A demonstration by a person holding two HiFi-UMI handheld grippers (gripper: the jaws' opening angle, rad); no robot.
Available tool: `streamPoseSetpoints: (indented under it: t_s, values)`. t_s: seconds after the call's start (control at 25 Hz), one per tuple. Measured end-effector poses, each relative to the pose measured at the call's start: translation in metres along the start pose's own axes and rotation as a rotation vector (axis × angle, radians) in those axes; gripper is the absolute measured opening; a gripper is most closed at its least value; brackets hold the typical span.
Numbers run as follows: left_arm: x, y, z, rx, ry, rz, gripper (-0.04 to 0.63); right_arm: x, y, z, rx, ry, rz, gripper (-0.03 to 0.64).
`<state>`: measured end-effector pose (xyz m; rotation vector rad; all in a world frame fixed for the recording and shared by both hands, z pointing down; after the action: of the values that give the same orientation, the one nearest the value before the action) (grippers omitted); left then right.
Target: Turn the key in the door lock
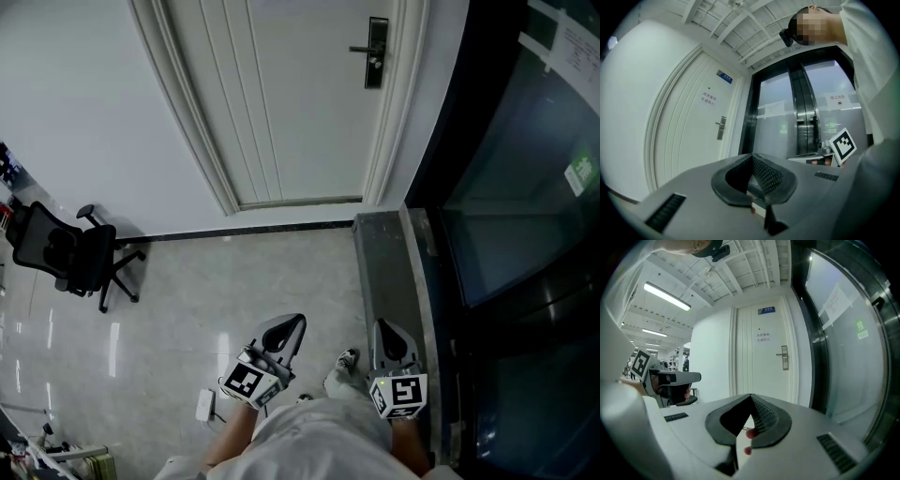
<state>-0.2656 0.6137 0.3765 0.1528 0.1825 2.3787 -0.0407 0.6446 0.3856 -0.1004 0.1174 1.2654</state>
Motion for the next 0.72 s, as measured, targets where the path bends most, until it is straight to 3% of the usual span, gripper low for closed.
streamPoseSetpoints:
  t_s: [0.2, 0.72]
  values:
    - [-0.051, 0.022, -0.006, 0.0, -0.003, -0.057, 0.005, -0.048, -0.043, -0.009, 0.013, 0.005, -0.026, 0.002]
    - [-0.173, 0.035, -0.002, -0.05, 0.006, -0.1, 0.005, -0.127, -0.146, -0.023, 0.056, 0.008, -0.071, 0.002]
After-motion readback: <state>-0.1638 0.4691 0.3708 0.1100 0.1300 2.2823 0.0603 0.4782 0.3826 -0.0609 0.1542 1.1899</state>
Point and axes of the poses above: the fingertips, and each gripper's own axes: x backward along the fingers, y to its left, z out of its underside, the point moved 7 cm from there along x, backward along the fingers, and after that the axes turned 3 degrees about -y, right-handed, at the moved point
